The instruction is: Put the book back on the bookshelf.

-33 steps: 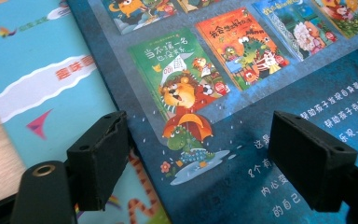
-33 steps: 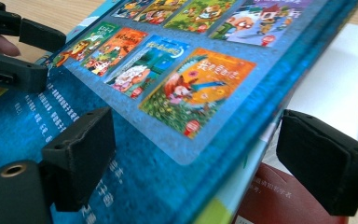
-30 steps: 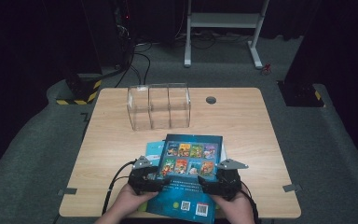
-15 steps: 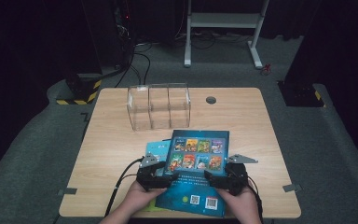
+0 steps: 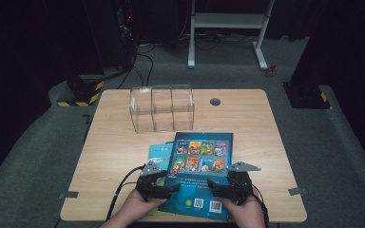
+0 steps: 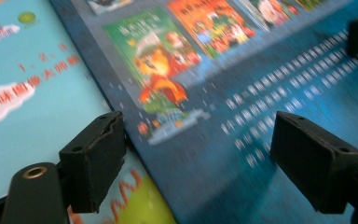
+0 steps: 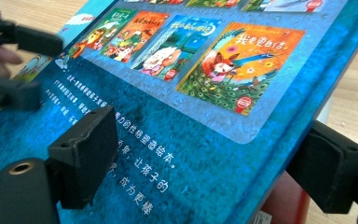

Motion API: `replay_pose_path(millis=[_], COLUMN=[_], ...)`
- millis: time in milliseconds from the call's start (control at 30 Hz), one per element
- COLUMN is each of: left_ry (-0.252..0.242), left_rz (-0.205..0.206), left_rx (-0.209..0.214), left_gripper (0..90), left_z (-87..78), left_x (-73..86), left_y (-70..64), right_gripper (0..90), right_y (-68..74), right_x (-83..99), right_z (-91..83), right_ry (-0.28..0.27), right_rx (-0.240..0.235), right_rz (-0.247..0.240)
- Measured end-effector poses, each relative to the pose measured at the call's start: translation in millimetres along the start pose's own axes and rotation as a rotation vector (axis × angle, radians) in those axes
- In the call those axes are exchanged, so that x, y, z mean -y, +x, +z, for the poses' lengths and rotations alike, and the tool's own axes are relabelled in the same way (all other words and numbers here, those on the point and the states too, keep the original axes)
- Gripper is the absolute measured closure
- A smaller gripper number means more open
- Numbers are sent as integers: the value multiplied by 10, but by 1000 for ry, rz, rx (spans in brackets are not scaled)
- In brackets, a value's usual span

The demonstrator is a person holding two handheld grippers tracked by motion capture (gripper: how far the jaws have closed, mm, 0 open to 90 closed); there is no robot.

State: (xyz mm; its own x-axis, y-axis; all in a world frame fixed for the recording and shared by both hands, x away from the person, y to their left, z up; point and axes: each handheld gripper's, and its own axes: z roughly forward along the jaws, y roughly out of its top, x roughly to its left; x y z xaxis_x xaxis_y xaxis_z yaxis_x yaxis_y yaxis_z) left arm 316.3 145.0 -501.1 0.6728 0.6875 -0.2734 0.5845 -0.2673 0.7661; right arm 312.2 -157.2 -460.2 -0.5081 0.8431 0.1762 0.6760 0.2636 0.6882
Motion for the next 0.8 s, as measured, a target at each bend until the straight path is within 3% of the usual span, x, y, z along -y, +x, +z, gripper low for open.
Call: replay_pose_path(millis=[300, 533, 800], left_ry=[-22, -43, -53], left_rz=[-8, -4, -13], left_rx=[-15, -14, -24], left_gripper=[145, 138, 120], left_z=[31, 46, 77], left_x=[10, 19, 2], left_y=[-20, 0, 6], right_gripper=[170, 167, 176], right_y=[-66, -79, -86], right_x=[-105, -78, -66], right_z=[67, 43, 46], right_ry=[-26, -3, 1], right_rx=[26, -16, -30], right_rz=[-12, -7, 2])
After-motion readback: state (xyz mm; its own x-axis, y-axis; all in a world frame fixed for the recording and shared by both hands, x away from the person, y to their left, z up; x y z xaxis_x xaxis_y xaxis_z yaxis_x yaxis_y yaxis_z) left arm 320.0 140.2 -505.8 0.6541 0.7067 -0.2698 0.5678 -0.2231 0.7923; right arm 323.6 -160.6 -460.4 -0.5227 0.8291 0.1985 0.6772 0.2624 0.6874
